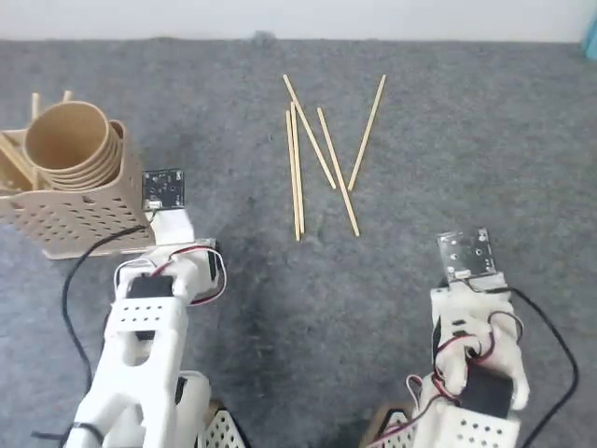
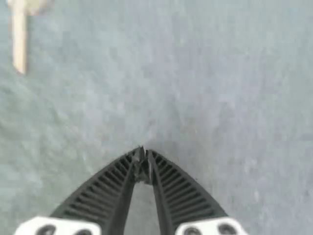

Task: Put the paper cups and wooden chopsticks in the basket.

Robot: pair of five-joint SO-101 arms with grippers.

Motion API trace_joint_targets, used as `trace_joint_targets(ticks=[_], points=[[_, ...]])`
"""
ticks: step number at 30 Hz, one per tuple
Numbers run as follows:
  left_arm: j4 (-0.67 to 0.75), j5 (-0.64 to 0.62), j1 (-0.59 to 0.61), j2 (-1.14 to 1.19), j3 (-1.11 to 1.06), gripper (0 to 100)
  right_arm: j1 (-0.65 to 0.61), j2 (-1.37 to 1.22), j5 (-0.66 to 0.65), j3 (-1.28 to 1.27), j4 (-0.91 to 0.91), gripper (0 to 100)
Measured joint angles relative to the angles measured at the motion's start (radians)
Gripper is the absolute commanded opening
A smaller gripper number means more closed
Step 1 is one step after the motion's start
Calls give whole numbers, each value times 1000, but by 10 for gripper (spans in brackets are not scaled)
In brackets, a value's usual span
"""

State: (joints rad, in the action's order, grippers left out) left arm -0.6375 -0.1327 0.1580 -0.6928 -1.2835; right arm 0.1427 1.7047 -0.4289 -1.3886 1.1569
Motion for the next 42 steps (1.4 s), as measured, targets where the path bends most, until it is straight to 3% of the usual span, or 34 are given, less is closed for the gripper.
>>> trace_joint_targets(ticks=[6, 11, 16, 23, 37, 42], points=[[0, -2, 0, 0, 5, 124, -114, -439, 118, 382, 43, 9], [3, -5, 11, 0, 5, 124, -295, -921, 169, 732, 123, 10], [52, -5, 44, 9, 5, 124, -399, -1310, 315, 988, 94, 13], [71, -5, 52, 9, 5, 124, -437, -1717, 479, 1175, -69, 130], [87, -5, 52, 9, 5, 124, -457, -2308, 509, 1577, -319, 130], [91, -5, 52, 9, 5, 124, -445, -2472, 511, 1774, -269, 66]])
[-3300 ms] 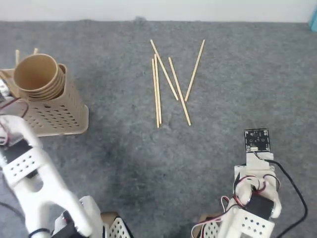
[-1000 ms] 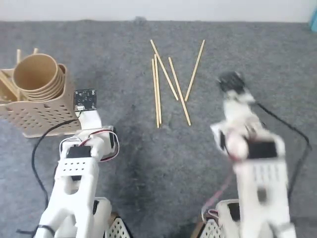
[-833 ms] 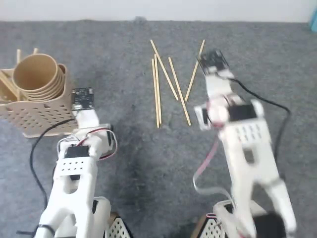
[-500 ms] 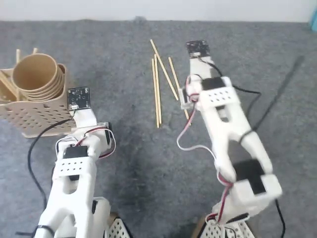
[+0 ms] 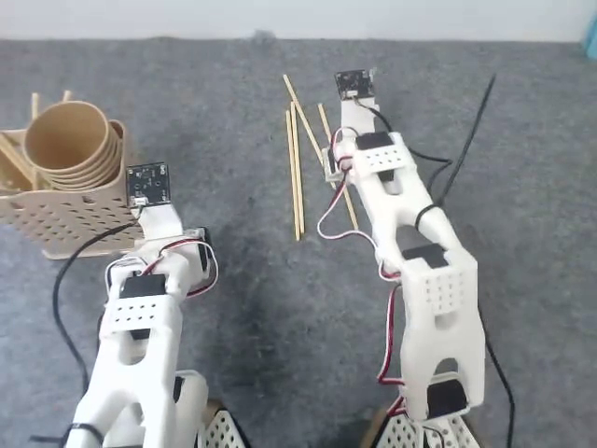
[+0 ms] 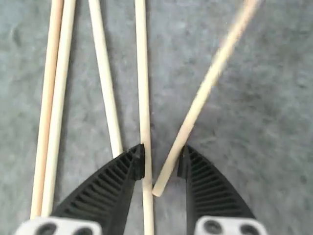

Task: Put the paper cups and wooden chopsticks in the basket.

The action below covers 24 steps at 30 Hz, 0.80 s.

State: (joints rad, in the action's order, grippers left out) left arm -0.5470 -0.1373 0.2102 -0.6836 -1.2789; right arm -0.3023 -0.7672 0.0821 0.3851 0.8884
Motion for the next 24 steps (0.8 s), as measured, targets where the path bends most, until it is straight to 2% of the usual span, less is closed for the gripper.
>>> trace_joint_targets(ticks=[2, 10, 14, 20, 24], points=[[0, 0, -2, 0, 0, 124, 6, -48, -2, 91, 74, 4], [0, 0, -8, 0, 0, 124, 26, -160, -2, 336, 342, 7], [0, 0, -8, 0, 0, 124, 25, -160, -2, 358, 468, 8], [0, 0, -8, 0, 0, 124, 26, -160, -3, 362, 750, 9], [0, 0, -8, 0, 0, 124, 48, -160, -31, 362, 847, 9]])
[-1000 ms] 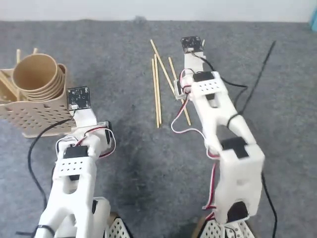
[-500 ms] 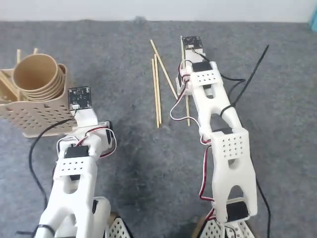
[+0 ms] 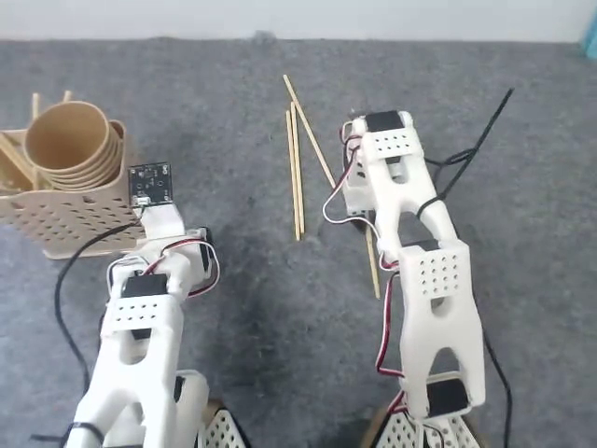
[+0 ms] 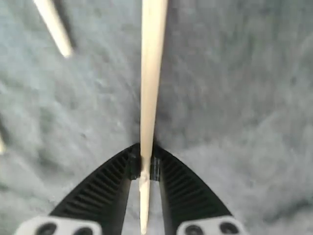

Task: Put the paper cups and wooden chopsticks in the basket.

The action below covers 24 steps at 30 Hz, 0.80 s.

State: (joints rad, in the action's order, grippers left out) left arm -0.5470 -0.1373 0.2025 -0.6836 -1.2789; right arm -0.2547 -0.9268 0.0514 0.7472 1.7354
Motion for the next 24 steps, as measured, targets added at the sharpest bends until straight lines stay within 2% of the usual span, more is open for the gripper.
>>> trace_joint_targets(ticks=[4, 9, 12, 15, 20, 24], points=[[0, 0, 0, 0, 0, 124, 14, 74, -6, -52, 11, 9], [0, 0, 0, 0, 0, 124, -37, 368, -6, -299, -34, 9], [0, 0, 0, 0, 0, 124, -92, 605, -9, -528, -157, 8], [0, 0, 0, 0, 0, 124, -89, 819, -17, -799, -344, 8], [0, 0, 0, 0, 0, 124, -115, 1140, -153, -1195, -585, 8], [0, 0, 0, 0, 0, 124, -147, 1428, -250, -1341, -687, 8]])
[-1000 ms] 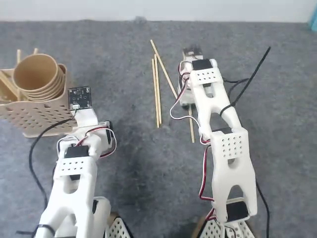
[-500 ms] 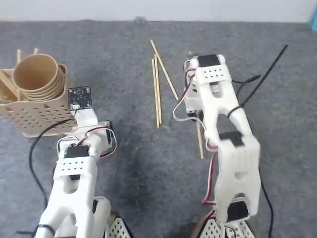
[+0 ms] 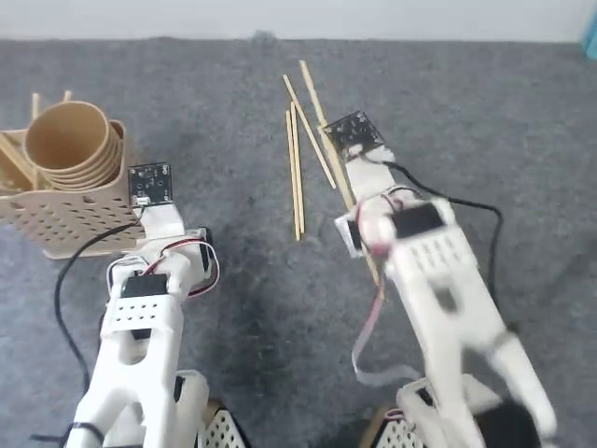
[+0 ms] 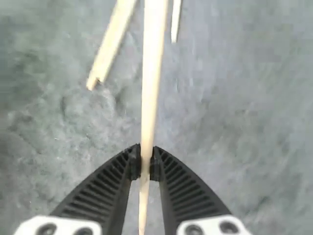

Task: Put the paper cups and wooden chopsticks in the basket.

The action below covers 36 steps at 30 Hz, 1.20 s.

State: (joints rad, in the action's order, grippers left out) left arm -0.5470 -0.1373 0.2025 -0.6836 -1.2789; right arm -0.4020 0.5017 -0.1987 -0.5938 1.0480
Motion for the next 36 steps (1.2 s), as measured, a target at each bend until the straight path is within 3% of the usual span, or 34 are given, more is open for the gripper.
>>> trace_joint_targets(ticks=[5, 14, 24, 36], points=[[0, 0, 0, 0, 0, 124, -35, 250, -72, 2, -104, 8], [0, 0, 0, 0, 0, 124, -66, 213, -169, 241, -203, 8], [0, 0, 0, 0, 0, 124, -313, -160, -155, 703, -203, 8], [0, 0, 0, 0, 0, 124, -471, -710, -69, 1356, -239, 8]])
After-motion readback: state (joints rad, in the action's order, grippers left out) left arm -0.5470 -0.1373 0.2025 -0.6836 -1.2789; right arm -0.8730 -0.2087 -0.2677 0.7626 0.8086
